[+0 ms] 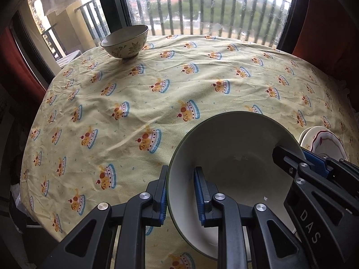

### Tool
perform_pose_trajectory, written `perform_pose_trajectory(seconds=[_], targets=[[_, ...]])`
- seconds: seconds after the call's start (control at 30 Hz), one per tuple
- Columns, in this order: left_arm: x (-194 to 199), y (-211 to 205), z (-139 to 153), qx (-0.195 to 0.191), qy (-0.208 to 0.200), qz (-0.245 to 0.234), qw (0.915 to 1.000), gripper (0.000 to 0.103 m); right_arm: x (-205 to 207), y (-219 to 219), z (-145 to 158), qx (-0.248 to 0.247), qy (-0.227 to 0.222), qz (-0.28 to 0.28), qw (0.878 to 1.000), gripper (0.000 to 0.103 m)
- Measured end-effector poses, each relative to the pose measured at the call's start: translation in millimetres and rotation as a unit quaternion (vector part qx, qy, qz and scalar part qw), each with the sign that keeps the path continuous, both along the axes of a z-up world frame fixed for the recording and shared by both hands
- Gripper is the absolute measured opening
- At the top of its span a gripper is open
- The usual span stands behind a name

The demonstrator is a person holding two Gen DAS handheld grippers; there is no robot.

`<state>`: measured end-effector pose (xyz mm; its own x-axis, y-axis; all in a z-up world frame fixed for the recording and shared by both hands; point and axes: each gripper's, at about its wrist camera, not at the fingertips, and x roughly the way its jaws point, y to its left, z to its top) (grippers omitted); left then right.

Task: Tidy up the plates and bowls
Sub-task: 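Lower the held bowl onto the table and open both tools, then move both tools to the white bowl by the window and grasp its rim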

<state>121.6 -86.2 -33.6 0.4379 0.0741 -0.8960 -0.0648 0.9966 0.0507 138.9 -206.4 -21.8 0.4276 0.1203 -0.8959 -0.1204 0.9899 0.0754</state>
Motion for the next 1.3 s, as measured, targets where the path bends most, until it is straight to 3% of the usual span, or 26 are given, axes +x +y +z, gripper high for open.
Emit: perform_pose_trajectory(seconds=[0.13, 0.2, 0.37, 0.5, 0.57, 0.83, 1.3], targets=[[-1, 4, -3, -0.002, 0.001, -0.005, 1.0000, 0.020, -3, 4, 0, -0.014, -0.004, 0.004, 1.000, 0.020], [-1, 7, -4, -0.017, 0.005, -0.010, 0.9998, 0.027, -5, 10, 2, -0.021, -0.006, 0.009, 1.000, 0.024], [1, 10, 1, -0.032, 0.008, -0.035, 0.9988, 0.055, -2, 18, 2, -0.007, 0.003, 0.013, 1.000, 0.051], [1, 18, 7, -0.056, 0.010, -0.057, 0.9968, 0.065, -4, 26, 9, -0.011, 0.002, 0.002, 1.000, 0.077], [1, 24, 12, -0.066, 0.006, -0.066, 0.9956, 0.071, -5, 31, 14, -0.013, 0.000, -0.006, 1.000, 0.081], [10, 57, 33, -0.075, -0.001, -0.100, 0.9922, 0.081, -4, 55, 34, -0.019, -0.006, -0.057, 0.998, 0.087], [33, 112, 73, -0.075, -0.053, -0.139, 0.9861, 0.083, 11, 110, 80, -0.015, -0.057, -0.115, 0.992, 0.087]])
